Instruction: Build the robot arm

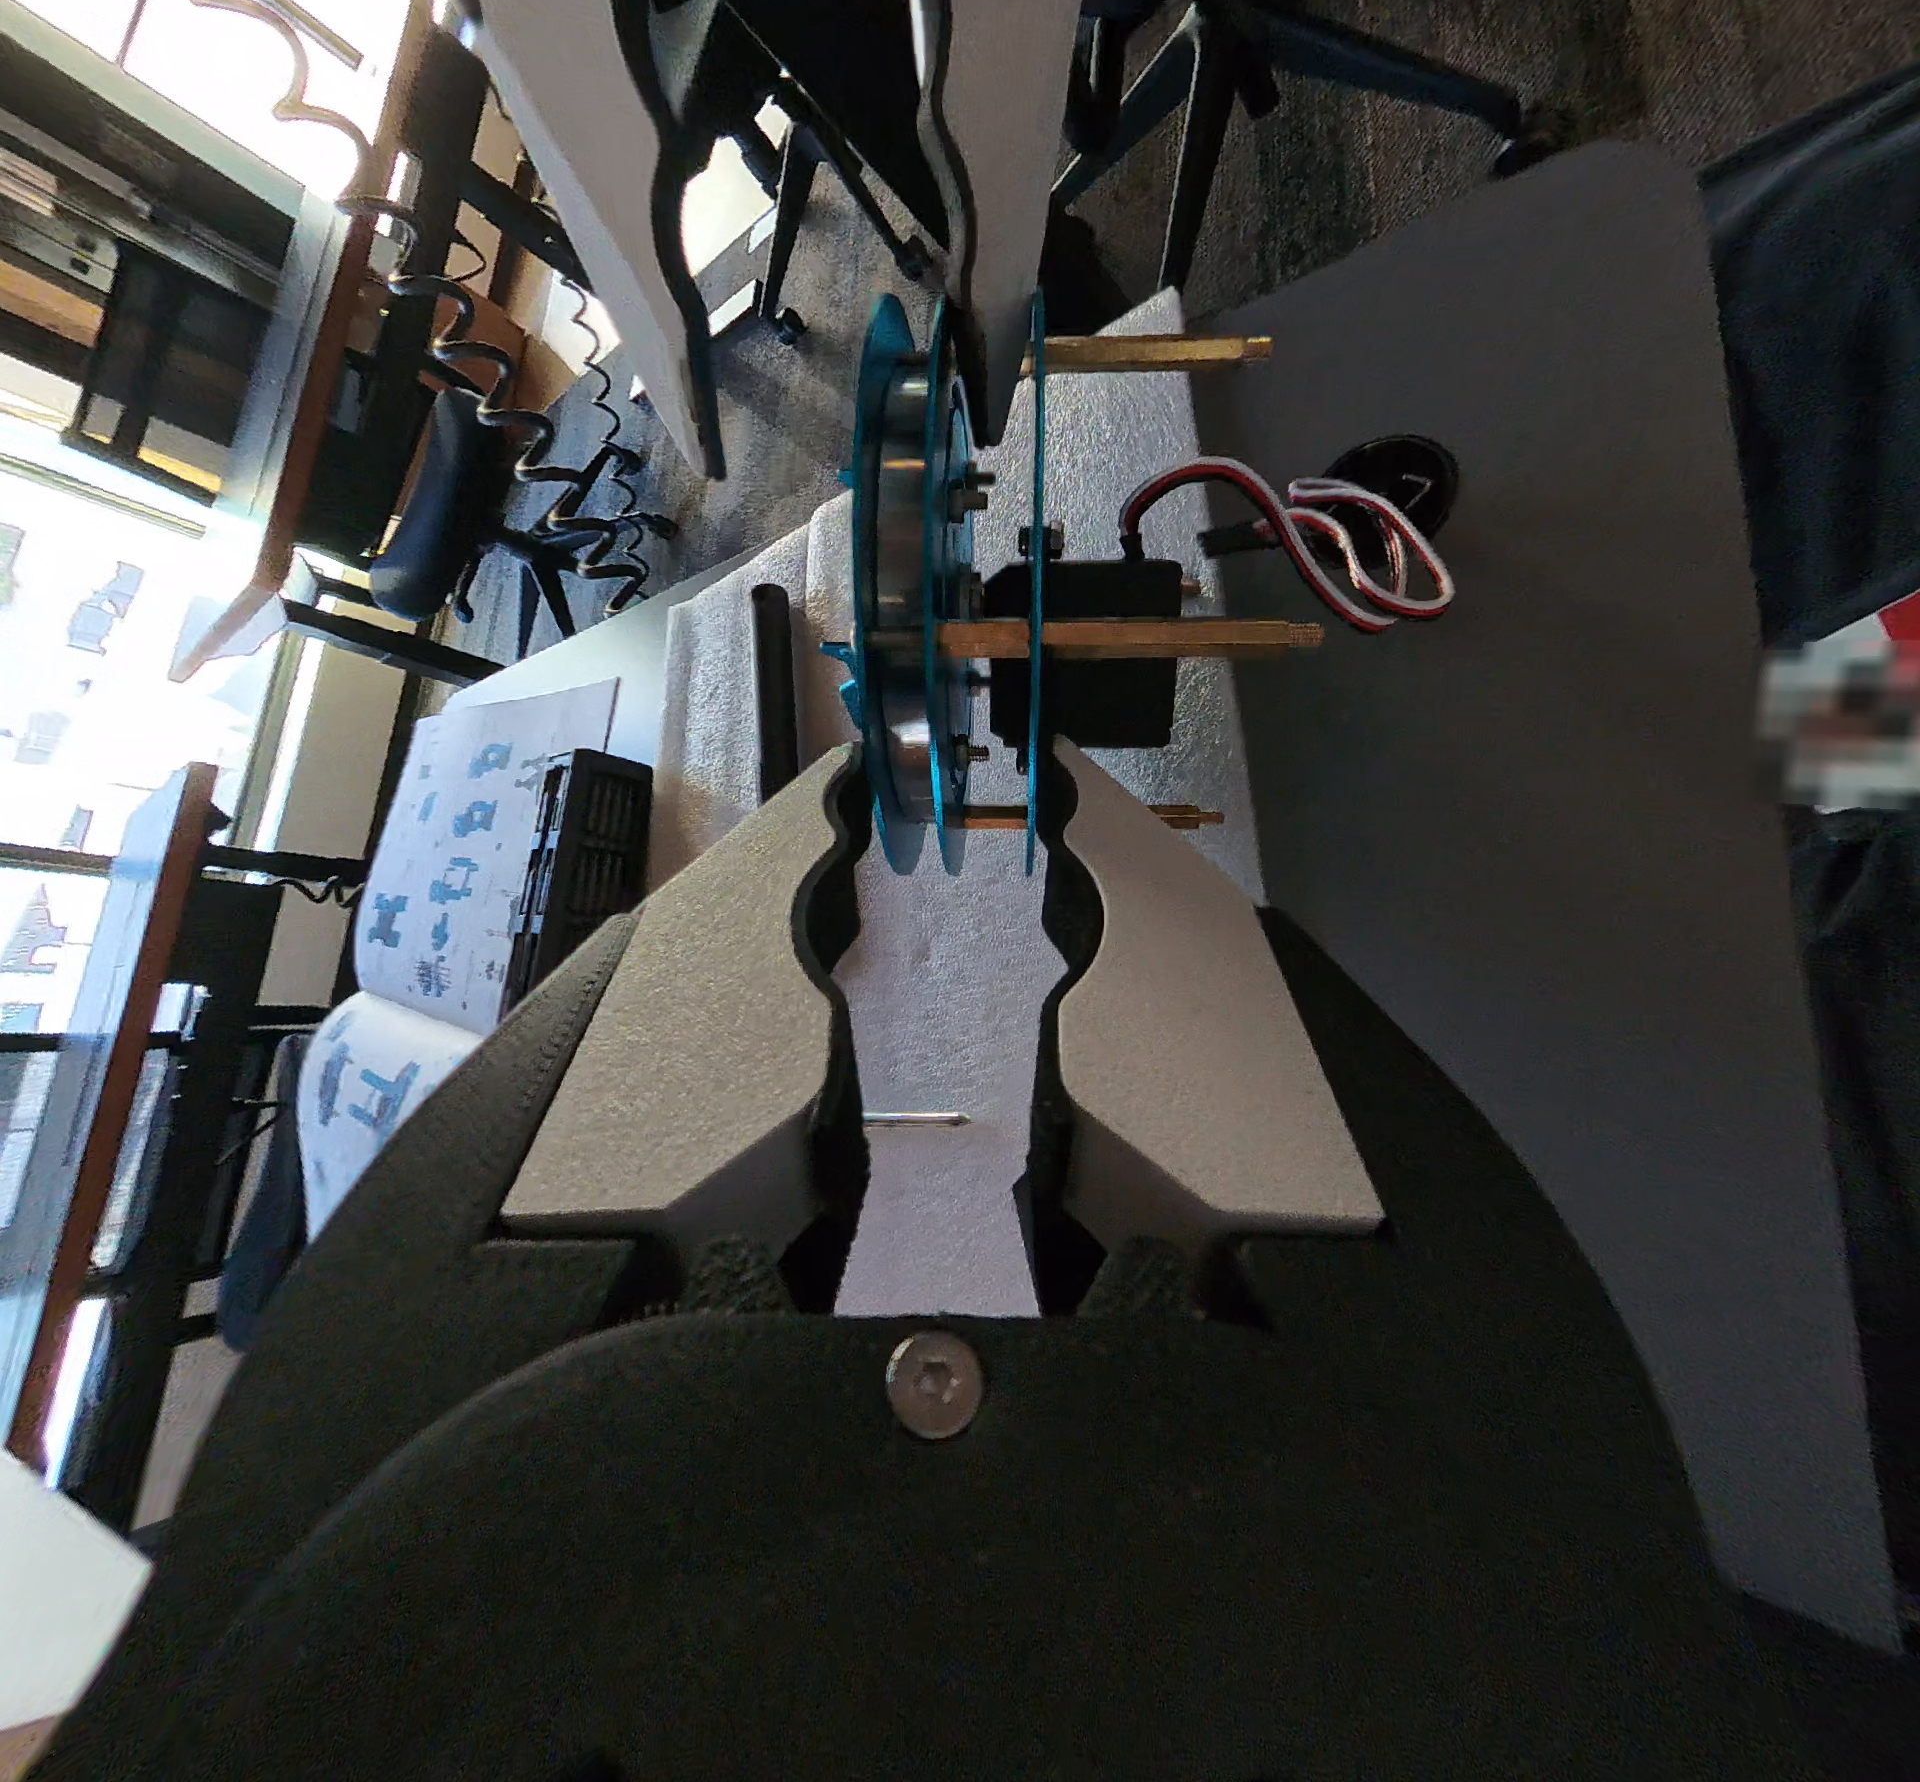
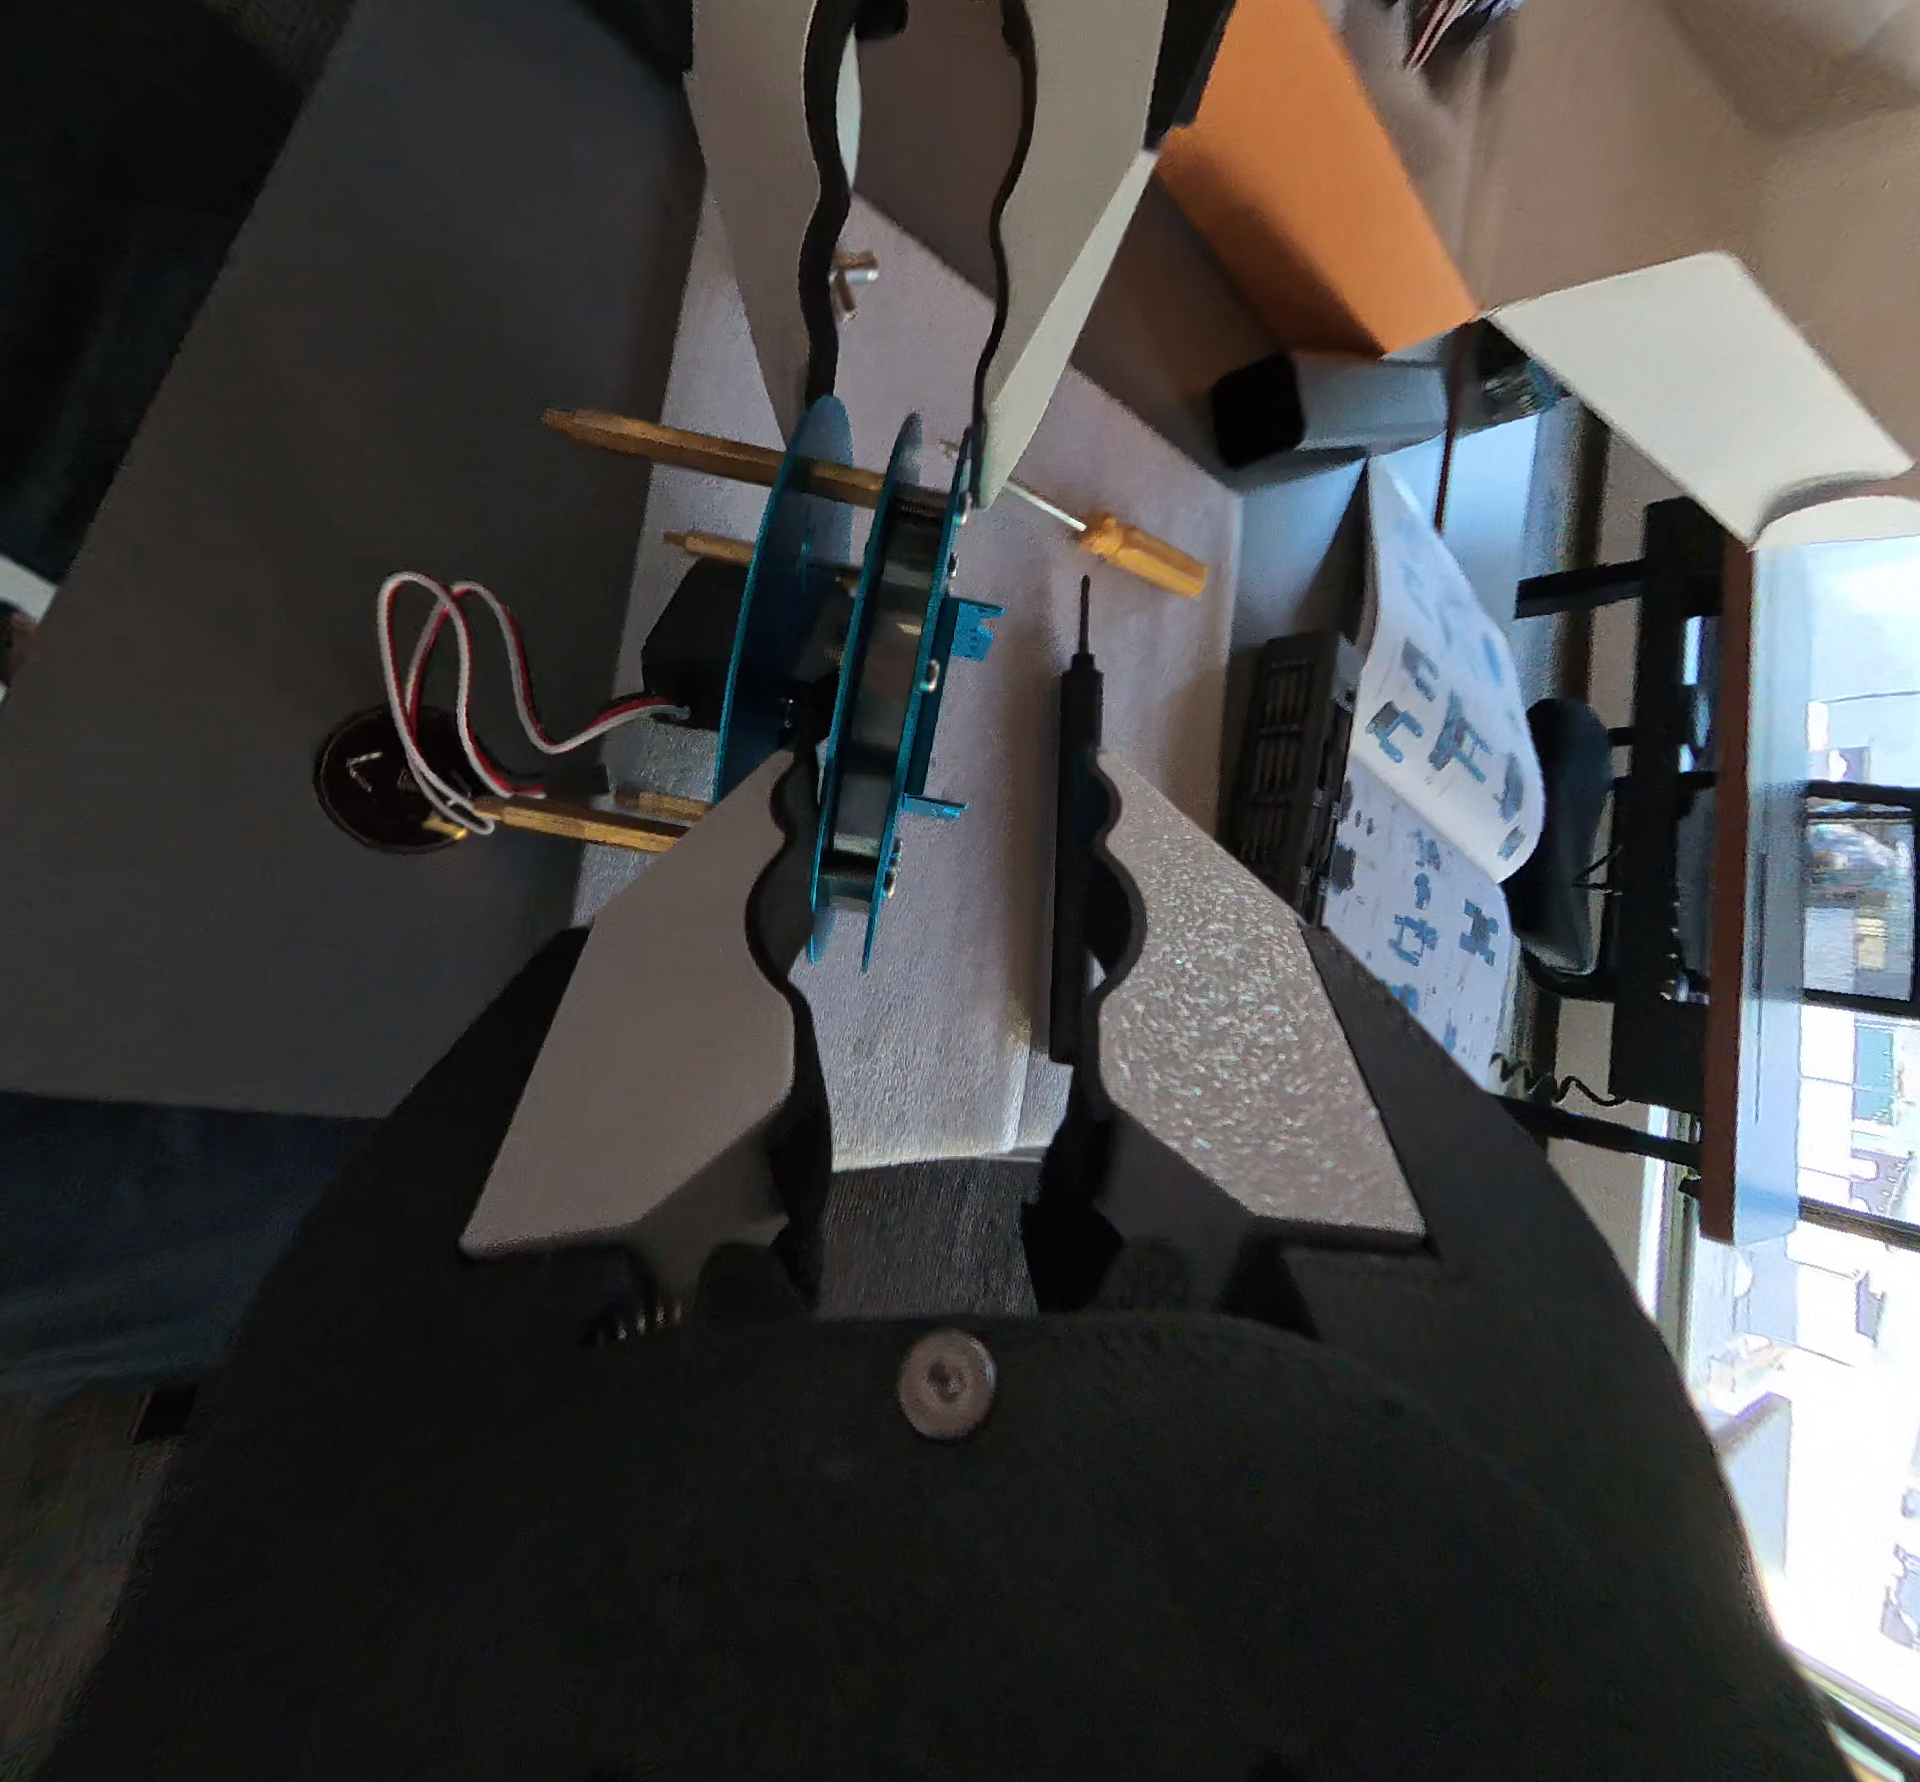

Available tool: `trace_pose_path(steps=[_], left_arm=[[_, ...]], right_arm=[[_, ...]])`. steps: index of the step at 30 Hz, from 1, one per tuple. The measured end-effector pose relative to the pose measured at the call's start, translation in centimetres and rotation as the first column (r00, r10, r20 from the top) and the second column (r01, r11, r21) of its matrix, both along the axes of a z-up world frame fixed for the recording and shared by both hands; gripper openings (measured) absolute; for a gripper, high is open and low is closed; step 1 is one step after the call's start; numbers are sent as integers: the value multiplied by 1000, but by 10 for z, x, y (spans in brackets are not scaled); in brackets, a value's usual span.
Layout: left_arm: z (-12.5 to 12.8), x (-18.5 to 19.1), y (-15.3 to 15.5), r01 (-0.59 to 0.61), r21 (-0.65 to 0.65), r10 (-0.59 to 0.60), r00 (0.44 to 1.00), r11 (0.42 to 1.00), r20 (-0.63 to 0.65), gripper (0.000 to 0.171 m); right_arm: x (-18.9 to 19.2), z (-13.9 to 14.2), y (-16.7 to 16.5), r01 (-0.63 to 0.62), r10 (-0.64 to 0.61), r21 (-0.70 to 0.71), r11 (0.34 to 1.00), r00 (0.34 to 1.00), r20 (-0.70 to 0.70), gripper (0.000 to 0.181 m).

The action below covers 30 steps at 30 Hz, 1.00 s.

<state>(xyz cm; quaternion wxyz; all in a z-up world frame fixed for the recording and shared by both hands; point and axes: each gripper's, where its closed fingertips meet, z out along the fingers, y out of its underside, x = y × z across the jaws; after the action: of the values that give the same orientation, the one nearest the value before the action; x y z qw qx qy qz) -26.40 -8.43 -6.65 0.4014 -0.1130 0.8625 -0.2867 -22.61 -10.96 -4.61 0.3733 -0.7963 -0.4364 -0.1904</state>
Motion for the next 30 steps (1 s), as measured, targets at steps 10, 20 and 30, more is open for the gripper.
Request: trace_pose_path(steps=[10, 20, 30], left_arm=[[-4, 3, 3, -10, 12, 10, 1000, 1000, 9, 30], [-11, 11, 5, -49, -50, 45, 997, 998, -64, 30], [-13, 8, 8, -148, -42, 143, 985, 988, -94, 30]], right_arm=[[-3, -4, 1, -59, 80, -176, 983, 990, 116, 51], [-1, -3, 2, -121, 73, -178, 977, 964, -256, 47], [15, 76, -30, 250, -40, 205, 946, 719, -694, 45]])
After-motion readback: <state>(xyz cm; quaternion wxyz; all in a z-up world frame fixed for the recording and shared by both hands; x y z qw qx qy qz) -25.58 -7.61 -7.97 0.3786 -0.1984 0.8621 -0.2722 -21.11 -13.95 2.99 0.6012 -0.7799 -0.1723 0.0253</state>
